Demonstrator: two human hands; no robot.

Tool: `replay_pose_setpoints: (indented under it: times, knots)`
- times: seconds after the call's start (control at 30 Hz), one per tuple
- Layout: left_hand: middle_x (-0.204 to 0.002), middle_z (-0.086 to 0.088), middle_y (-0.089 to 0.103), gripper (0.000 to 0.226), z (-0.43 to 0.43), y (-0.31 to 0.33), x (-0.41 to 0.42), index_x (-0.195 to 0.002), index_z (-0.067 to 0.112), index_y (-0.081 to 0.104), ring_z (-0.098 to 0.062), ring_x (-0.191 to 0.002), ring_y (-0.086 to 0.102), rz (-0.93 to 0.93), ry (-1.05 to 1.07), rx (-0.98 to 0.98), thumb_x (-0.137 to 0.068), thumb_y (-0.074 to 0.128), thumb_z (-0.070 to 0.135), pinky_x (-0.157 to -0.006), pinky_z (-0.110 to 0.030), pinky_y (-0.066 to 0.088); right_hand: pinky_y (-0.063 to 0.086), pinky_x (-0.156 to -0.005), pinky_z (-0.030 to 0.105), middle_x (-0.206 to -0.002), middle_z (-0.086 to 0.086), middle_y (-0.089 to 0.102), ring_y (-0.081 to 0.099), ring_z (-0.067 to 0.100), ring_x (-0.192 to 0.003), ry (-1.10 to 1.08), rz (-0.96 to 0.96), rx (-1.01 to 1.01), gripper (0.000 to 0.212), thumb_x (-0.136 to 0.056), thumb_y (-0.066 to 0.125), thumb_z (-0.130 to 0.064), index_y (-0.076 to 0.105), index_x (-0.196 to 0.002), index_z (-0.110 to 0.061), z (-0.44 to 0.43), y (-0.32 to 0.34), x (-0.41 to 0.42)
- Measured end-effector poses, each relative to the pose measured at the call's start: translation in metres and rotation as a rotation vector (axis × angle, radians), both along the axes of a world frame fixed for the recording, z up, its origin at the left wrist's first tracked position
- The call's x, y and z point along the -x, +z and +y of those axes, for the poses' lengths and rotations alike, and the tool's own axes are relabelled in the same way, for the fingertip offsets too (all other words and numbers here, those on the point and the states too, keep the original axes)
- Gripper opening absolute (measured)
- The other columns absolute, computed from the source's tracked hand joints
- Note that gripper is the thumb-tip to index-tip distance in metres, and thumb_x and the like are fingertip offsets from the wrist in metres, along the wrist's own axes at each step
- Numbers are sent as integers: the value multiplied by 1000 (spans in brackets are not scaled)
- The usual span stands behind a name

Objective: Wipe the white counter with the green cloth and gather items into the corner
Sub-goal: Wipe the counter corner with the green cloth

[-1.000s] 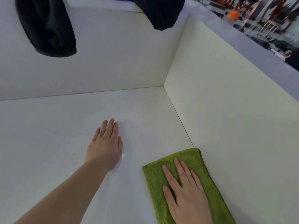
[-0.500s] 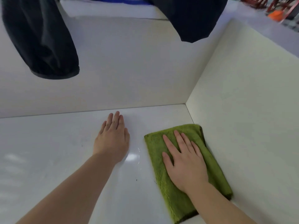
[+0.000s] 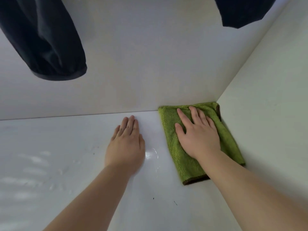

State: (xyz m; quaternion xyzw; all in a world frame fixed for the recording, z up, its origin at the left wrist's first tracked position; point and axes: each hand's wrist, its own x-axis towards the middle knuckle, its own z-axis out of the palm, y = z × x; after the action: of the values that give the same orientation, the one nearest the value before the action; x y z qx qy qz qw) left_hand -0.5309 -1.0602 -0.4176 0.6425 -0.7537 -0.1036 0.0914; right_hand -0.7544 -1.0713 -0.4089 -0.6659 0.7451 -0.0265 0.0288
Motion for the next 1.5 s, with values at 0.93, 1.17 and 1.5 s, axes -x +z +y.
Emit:
replay_pose_setpoints:
  times: [0.93, 1.17, 1.5]
  knots:
    - [-169, 4, 6, 59, 10, 14, -82, -160, 14, 14, -12, -154, -2, -42, -69, -13, -103, 16, 31, -120, -25, -5, -6, -120, 45, -164, -4, -8, -11, 21, -149, 3, -44, -23, 61, -92, 3, -58, -3, -152, -43, 14, 0, -116]
    - [-168, 7, 6, 58, 11, 18, -129, -160, 18, 16, -10, -154, -2, -26, 36, -22, -104, 18, 33, -118, -24, -3, -7, -119, 47, -164, -1, -9, -12, 24, -149, 24, -80, -22, 62, -94, 5, -56, -2, -153, -40, 8, 3, -170]
    - [-168, 8, 7, 58, 14, 21, -150, -160, 19, 18, -10, -154, 0, -26, 71, -67, -104, 18, 35, -122, -31, 7, -9, -117, 49, -164, -4, -6, -12, 24, -149, 111, -108, -1, 66, -89, 7, -65, 3, -152, -44, 8, 0, -206]
